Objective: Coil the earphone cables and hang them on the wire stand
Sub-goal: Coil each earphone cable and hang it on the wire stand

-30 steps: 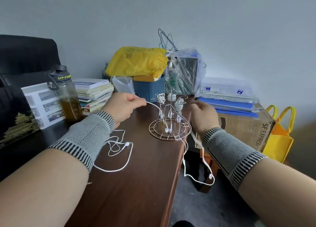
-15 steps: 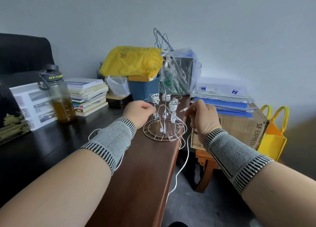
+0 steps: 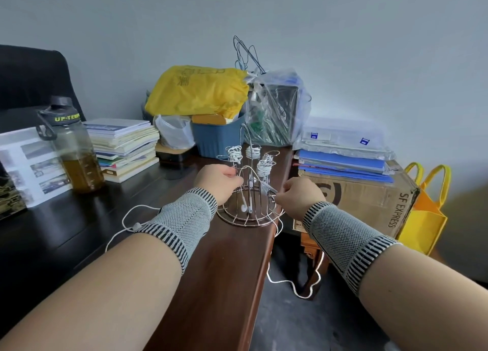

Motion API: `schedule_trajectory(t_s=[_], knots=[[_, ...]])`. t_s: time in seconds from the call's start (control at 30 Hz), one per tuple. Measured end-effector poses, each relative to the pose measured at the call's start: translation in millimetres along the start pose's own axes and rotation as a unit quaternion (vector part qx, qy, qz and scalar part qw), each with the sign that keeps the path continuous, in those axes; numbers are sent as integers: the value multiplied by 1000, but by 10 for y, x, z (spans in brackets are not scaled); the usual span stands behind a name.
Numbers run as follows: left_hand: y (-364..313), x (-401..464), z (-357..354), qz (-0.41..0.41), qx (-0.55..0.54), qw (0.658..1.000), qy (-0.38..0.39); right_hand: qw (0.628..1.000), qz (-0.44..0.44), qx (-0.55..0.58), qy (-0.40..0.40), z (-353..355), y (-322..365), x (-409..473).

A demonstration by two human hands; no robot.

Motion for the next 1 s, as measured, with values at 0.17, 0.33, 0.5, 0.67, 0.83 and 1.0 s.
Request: schedule_trajectory(t_s=[0.17,0.33,0.5,0.67,0.83,1.0], knots=[[-6,26,61,-12,29,999,-34,998,4,-58,5,-70,52,124],[7,24,58,-19,26,999,-42,996,47,-69,-30,-14,182,133],[41,15,35,-16,-8,999,-50,989,106,-69,-76,43,349,120],[21,10,-25,-31,-38,998,-42,987,130,-59,-76,64,486,110],[28,18,-58,-33,-46,997,-50,984,149,-60,-80,46,544,79],[52,-9,-101,-33,-44,996,-73,976,177,-46,-116,10,505,42]])
Point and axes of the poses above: each hand's wrist, its own x-axis towards the middle knuckle, its own z-axis out of the back of the hand, y = z × x, the point moved 5 cm from there along x, towards the middle knuckle, and after that the axes turned 3 degrees about -y, right-handed, at the moved point
